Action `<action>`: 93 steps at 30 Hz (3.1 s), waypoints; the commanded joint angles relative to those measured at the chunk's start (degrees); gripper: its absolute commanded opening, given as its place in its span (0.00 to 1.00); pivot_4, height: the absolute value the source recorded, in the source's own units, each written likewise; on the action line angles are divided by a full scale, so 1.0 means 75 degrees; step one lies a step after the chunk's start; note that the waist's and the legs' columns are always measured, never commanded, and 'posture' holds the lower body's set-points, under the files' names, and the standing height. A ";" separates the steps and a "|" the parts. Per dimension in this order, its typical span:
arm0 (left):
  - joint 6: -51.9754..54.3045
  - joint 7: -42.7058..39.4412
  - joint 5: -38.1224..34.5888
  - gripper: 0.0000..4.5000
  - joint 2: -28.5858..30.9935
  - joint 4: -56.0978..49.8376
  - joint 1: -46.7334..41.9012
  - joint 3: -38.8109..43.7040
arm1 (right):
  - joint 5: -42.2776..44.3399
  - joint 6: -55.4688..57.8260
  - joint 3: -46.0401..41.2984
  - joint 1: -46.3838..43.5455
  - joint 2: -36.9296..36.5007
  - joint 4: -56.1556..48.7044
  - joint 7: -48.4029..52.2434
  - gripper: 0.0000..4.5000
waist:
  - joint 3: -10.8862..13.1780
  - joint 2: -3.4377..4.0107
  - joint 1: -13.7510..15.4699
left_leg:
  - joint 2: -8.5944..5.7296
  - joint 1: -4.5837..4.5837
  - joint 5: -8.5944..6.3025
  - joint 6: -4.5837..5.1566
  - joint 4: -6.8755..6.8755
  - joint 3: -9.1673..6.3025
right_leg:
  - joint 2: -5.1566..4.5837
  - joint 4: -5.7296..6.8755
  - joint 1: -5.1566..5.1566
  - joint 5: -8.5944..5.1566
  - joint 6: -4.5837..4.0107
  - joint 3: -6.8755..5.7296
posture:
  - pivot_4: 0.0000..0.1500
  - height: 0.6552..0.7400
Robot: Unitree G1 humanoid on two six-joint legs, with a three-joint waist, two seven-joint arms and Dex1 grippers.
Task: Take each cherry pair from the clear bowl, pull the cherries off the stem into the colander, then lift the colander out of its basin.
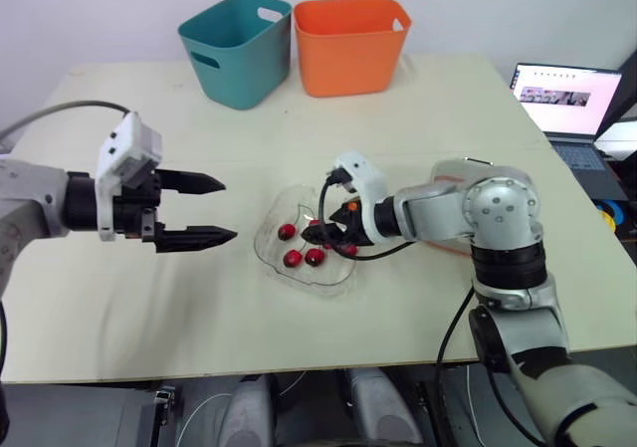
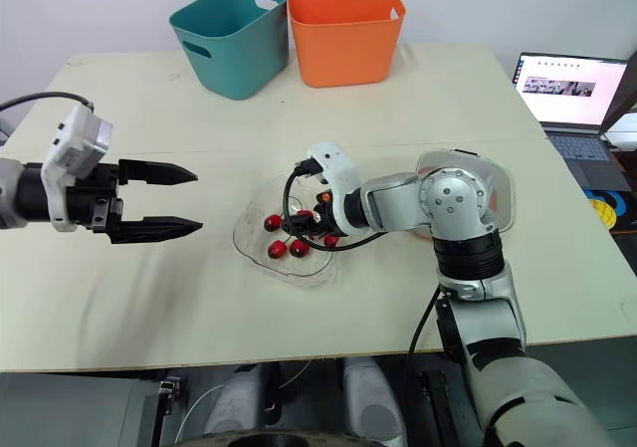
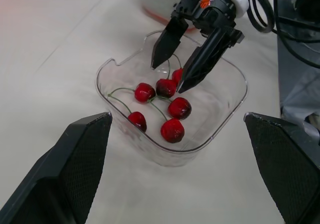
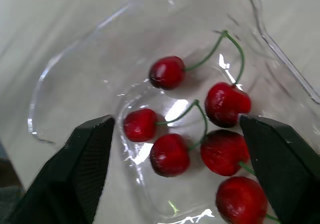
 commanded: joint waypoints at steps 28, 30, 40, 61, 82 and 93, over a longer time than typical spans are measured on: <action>-0.1103 -0.0005 0.0475 1.00 -0.0567 0.0240 0.0598 -0.0022 | -0.2496 -0.0014 0.1098 -0.0528 0.1361 0.1012 -0.0520 0.65 | -0.0002 -0.0003 -0.0158 | -0.0001 -0.0006 0.0000 0.0000 -0.0024 -0.0001 | -0.0002 -0.0011 -0.0012 0.0000 -0.0001 0.0001 | 1.00 1.00; -0.1107 0.0043 0.0468 1.00 -0.0607 0.0198 0.0638 -0.0004 | -0.2876 -0.0132 0.1130 -0.0562 0.1399 0.1139 -0.0294 0.65 | -0.0002 -0.0003 -0.0161 | -0.0002 -0.0006 0.0000 0.0000 -0.0025 0.0000 | -0.0002 -0.0011 -0.0012 0.0001 0.0000 0.0001 | 1.00 1.00; -0.1311 0.0037 0.0490 1.00 -0.0669 0.0164 0.0988 0.0091 | -0.3985 -0.0152 0.1055 -0.0689 0.1914 0.0899 0.0606 0.65 | -0.0002 -0.0003 -0.0188 | -0.0001 -0.0005 0.0000 0.0000 -0.0034 -0.0001 | 0.0000 -0.0011 -0.0018 0.0001 0.0000 0.0001 | 1.00 1.00; -0.1117 0.0041 0.0487 1.00 -0.0592 0.0348 0.0580 -0.0050 | -0.5656 -0.0429 0.1141 -0.0614 0.2316 0.0941 0.1621 0.22 | -0.0002 -0.0003 -0.0201 | -0.0001 -0.0006 0.0000 0.0000 -0.0043 -0.0001 | 0.0001 -0.0011 -0.0023 0.0002 -0.0001 0.0000 | 1.00 1.00; -0.0328 -0.0127 0.0031 1.00 -0.1471 0.2759 -0.2906 -0.0476 | -0.2546 0.0052 -0.1113 -0.1337 0.0043 -0.2154 0.1925 0.22 | -0.0001 -0.0004 -0.0174 | -0.0002 -0.0015 0.0001 0.0001 -0.0043 -0.0001 | 0.0006 0.0002 -0.0042 0.0001 0.0004 0.0001 | 1.00 1.00; -0.1455 -0.1036 0.1100 1.00 -0.2690 0.5228 -0.4828 -0.1405 | -0.3045 0.0052 -0.1578 -0.1853 0.0929 -0.2027 0.1354 0.22 | -0.0002 -0.0004 -0.0136 | -0.0004 -0.0020 0.0001 0.0001 -0.0048 0.0003 | 0.0005 0.0008 -0.0050 0.0020 0.0029 0.0004 | 1.00 1.00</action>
